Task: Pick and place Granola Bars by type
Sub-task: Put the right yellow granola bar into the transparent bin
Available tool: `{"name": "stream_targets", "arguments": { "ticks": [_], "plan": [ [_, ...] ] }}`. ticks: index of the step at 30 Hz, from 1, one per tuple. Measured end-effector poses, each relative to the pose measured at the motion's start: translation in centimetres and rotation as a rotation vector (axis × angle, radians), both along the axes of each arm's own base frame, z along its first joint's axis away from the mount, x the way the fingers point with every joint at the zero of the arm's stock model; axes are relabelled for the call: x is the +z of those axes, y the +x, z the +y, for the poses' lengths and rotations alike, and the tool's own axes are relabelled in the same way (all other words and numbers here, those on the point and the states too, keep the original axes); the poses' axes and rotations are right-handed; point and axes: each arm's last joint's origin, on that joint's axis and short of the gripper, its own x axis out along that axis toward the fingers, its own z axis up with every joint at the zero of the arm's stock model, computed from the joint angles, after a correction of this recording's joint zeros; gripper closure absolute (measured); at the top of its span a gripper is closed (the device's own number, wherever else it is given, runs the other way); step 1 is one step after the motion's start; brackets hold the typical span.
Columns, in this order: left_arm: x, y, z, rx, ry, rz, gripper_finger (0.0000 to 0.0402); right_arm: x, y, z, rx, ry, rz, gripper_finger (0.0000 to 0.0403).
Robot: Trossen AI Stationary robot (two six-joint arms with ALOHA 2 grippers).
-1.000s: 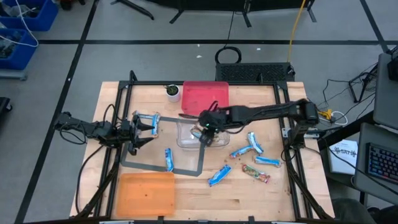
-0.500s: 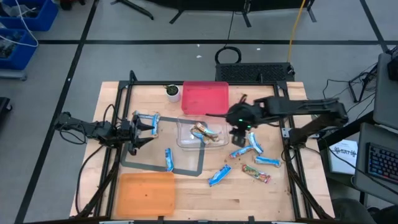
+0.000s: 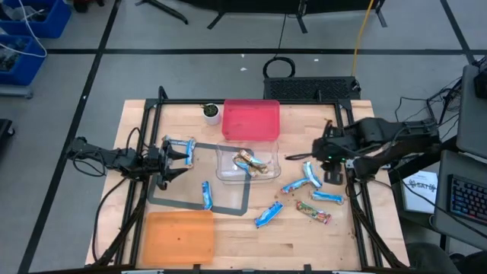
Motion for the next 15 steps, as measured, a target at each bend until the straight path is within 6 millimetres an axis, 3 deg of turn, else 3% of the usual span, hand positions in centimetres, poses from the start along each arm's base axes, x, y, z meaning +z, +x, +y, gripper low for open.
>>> {"name": "stream_targets", "arguments": {
  "ticks": [9, 15],
  "plan": [
    [0.0, 0.0, 0.0, 0.0, 0.0, 0.0, 0.0133, 1.4, -3.0, 1.3, 0.012, 0.082, -0.099, 0.0259],
    [0.0, 0.0, 0.0, 0.0, 0.0, 0.0, 0.0133, 1.5, -4.0, 2.2, 0.034, 0.135, -0.101, 0.0259]
  ]
}}
